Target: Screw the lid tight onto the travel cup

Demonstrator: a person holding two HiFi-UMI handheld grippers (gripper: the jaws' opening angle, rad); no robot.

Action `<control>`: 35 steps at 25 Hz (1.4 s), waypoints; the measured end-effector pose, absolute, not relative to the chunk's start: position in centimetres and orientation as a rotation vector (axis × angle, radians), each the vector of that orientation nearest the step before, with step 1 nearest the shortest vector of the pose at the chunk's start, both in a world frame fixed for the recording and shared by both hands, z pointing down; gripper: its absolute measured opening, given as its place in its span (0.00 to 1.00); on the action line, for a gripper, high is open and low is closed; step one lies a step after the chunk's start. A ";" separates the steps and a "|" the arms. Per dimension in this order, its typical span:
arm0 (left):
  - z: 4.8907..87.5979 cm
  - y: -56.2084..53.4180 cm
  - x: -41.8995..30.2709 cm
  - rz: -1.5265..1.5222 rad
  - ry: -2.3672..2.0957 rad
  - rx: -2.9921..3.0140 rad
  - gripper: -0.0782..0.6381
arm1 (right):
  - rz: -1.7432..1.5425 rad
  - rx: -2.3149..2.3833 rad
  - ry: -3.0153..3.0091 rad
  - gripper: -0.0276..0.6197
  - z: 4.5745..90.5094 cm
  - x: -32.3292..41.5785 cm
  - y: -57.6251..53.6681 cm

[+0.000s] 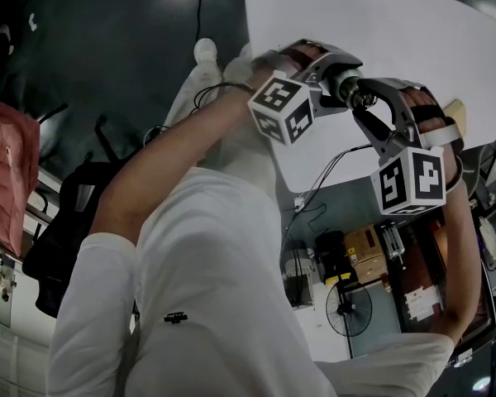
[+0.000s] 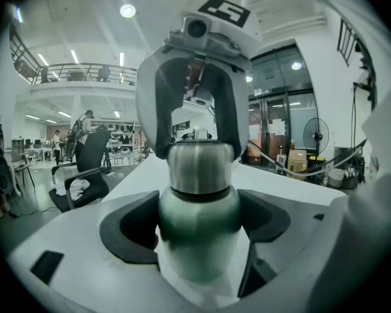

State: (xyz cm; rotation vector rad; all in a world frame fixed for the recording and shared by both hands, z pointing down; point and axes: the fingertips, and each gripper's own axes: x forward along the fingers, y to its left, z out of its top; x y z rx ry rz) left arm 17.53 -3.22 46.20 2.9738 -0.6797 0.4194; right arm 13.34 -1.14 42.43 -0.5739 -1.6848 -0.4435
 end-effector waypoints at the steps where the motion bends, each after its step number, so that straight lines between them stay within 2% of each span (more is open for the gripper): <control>1: 46.2 -3.2 17.5 0.420 -0.679 2.974 0.60 | -0.394 -0.519 -1.708 0.39 42.4 13.3 -1.3; 18: 46.2 -3.3 17.6 0.427 -0.681 2.972 0.60 | 0.367 0.500 -1.859 0.39 42.4 13.5 -3.3; 25: 46.2 -3.2 17.5 0.426 -0.680 2.970 0.60 | 0.156 0.253 -1.922 0.45 42.2 12.7 -1.9; 35: 46.0 -3.2 17.4 0.422 -0.675 2.974 0.60 | -0.326 -0.281 -1.838 0.45 39.4 12.8 -1.8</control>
